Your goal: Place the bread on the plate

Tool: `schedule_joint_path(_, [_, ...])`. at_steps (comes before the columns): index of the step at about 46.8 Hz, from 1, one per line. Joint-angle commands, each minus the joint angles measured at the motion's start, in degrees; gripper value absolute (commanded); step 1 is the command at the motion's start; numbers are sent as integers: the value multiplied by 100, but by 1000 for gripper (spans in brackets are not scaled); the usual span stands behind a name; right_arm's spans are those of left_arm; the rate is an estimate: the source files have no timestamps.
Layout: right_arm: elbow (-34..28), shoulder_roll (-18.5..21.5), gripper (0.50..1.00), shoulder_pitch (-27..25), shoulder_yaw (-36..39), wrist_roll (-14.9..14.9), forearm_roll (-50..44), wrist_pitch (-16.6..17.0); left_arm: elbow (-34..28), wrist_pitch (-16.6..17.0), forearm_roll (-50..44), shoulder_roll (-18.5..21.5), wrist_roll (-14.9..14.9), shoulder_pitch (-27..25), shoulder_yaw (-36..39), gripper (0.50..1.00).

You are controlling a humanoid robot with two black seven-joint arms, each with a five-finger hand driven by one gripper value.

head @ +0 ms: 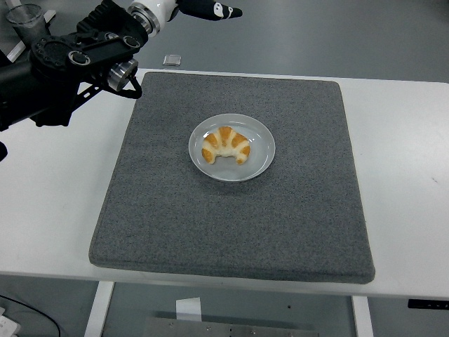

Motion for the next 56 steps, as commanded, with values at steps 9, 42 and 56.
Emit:
schedule_joint_path(9, [0,0,932,-2,0,0,0,0,461,2,-497,-56,10,668,-1415,1000])
schedule_joint_path(42, [35,0,932,-19,26,0,9,70,1525,-394,-2633,-908,54,1916,-3198,1000])
schedule_joint_path(56, [35,0,932,-28,26,-8,18,70,1542,-895,-2659,-1031,-34,2172,-4087,1000])
